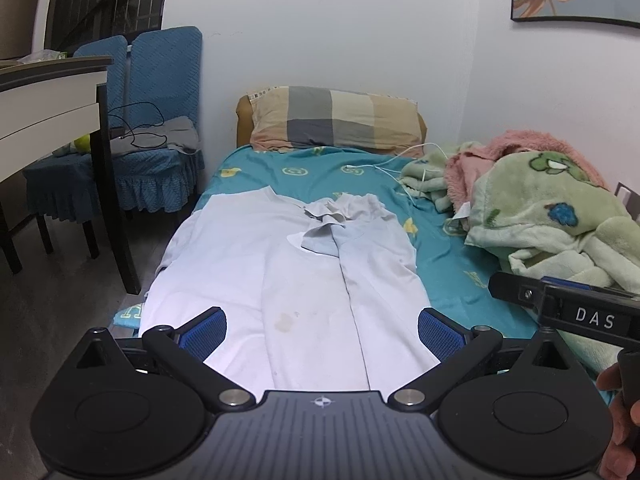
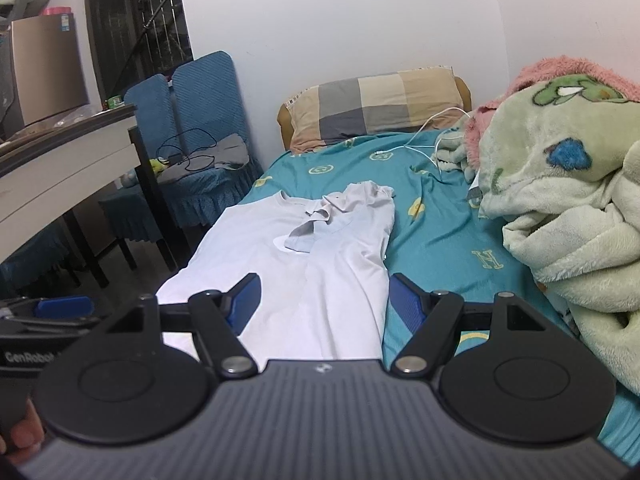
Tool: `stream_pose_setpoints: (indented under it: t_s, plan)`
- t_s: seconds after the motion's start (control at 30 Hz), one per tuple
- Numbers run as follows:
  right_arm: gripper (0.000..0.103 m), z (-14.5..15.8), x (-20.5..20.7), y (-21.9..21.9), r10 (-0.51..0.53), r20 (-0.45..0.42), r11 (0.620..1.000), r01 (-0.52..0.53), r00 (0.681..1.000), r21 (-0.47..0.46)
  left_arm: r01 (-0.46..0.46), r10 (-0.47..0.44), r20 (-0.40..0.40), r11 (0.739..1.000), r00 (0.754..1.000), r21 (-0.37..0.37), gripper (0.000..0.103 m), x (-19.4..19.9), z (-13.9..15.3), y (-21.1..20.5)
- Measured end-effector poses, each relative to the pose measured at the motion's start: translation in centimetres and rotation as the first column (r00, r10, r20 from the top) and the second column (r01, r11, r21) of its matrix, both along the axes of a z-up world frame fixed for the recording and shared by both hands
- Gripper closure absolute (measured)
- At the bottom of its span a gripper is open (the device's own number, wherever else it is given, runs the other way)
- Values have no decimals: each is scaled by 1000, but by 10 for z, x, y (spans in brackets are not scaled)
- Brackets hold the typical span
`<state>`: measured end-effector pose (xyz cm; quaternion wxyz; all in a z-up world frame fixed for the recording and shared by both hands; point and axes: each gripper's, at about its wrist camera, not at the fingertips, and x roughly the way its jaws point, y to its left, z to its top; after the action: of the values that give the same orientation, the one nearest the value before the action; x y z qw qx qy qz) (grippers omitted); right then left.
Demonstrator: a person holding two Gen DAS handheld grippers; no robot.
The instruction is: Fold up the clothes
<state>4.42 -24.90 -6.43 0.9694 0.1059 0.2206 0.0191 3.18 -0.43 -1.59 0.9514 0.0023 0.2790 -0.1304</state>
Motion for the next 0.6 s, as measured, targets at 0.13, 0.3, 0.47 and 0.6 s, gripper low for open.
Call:
stream_pose_setpoints:
  t_s: [0.13, 0.3, 0.47, 0.6]
  plan:
    - [30, -1, 1, 1, -1, -9, 1000, 1, 1000, 11, 8, -8, -7, 1000, 1000, 18, 0, 1, 1, 0]
    - [30, 2, 3, 4, -14, -15, 1000, 14, 1000, 23, 29, -28, -11, 999, 1000, 40, 0, 1, 3, 2]
    - [30, 13, 12, 13, -6, -18, 1000, 6, 1000, 13, 22, -21, -27, 999, 999, 43, 0, 3, 7, 14]
    - [30, 35, 32, 25, 40, 10, 999, -40, 999, -13, -27, 27, -29, 1000, 999, 16, 0, 6, 15, 38]
